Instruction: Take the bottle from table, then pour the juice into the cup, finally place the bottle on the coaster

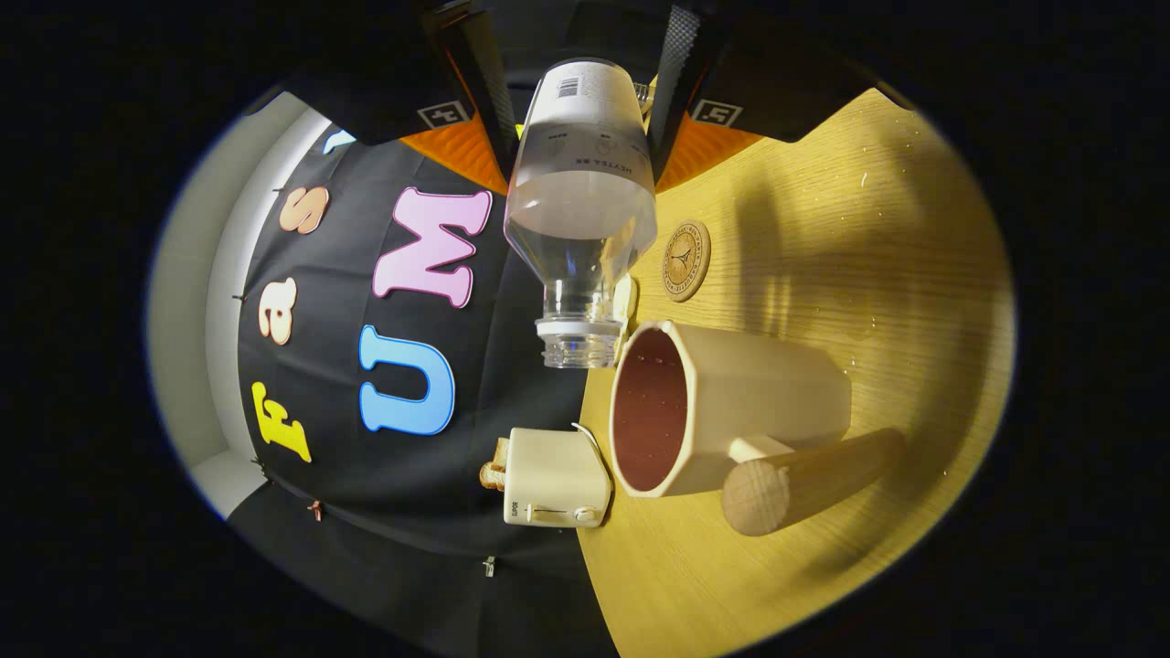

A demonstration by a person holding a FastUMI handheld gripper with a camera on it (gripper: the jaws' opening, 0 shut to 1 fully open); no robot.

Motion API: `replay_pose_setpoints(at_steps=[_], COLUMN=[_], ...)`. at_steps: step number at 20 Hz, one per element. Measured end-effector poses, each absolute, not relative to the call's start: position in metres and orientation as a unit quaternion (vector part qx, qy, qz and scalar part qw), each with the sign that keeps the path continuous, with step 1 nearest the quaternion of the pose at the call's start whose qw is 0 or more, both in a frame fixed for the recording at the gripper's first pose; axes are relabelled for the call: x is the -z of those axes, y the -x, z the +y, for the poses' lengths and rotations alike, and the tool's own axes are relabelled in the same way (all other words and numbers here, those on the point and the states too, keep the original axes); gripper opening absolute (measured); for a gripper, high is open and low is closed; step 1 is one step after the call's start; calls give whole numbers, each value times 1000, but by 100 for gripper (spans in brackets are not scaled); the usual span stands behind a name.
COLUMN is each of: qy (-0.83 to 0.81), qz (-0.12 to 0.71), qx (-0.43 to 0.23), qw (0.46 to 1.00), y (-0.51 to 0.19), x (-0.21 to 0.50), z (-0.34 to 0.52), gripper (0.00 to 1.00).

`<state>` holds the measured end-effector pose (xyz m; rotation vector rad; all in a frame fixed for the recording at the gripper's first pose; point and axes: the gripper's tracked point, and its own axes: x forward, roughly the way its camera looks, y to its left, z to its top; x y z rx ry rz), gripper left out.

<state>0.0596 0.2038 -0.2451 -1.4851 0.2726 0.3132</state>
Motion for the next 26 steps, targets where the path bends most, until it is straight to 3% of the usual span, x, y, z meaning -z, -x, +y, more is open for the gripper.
replay_pose_setpoints(at_steps=[26], qy=[723], qz=[98], qx=[-160], qw=[666], y=[-62], x=[245], z=[209], gripper=[72])
